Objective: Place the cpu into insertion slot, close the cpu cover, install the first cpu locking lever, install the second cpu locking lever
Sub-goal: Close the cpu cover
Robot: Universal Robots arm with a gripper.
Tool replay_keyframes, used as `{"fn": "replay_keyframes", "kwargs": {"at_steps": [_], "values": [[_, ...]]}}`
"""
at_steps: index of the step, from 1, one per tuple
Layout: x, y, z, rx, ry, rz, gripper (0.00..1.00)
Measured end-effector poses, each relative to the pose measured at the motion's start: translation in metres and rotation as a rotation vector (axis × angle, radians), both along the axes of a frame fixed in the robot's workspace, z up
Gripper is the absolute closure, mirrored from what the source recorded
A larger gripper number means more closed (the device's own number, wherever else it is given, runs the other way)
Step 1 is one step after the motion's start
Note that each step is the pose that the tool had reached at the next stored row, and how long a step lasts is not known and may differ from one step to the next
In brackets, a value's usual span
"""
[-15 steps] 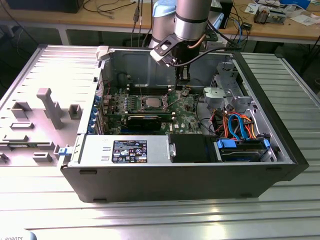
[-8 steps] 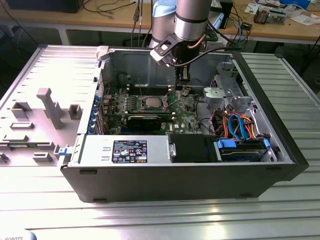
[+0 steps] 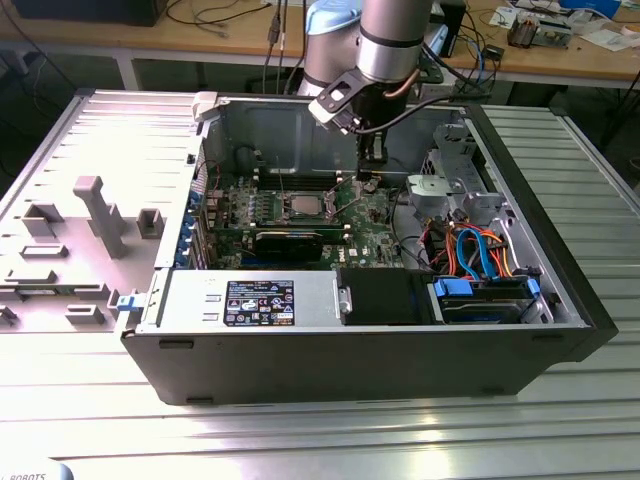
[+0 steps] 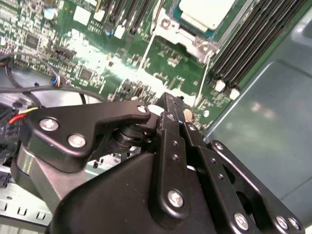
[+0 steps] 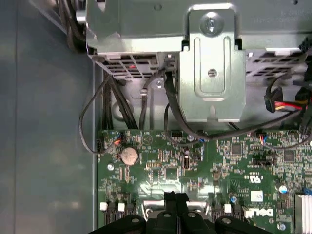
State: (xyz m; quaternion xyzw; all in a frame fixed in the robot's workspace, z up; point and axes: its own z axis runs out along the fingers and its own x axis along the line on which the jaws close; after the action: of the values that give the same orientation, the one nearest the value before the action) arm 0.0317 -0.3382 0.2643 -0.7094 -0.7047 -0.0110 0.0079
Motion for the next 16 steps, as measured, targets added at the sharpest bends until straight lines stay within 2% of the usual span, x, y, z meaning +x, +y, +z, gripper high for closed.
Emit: {"fn": "replay_keyframes", "kwargs": {"at_steps": [3, 9, 16], "values": [[0.0075, 0.0001, -0.0018, -0.0002, 0.0000, 0.000, 0.89], [0.0096, 0.0002, -0.0159, -0.0004, -0.0001, 0.000, 0.89], [0.0091, 0.0002, -0.0173, -0.0004, -0.0001, 0.000, 0.89]]}}
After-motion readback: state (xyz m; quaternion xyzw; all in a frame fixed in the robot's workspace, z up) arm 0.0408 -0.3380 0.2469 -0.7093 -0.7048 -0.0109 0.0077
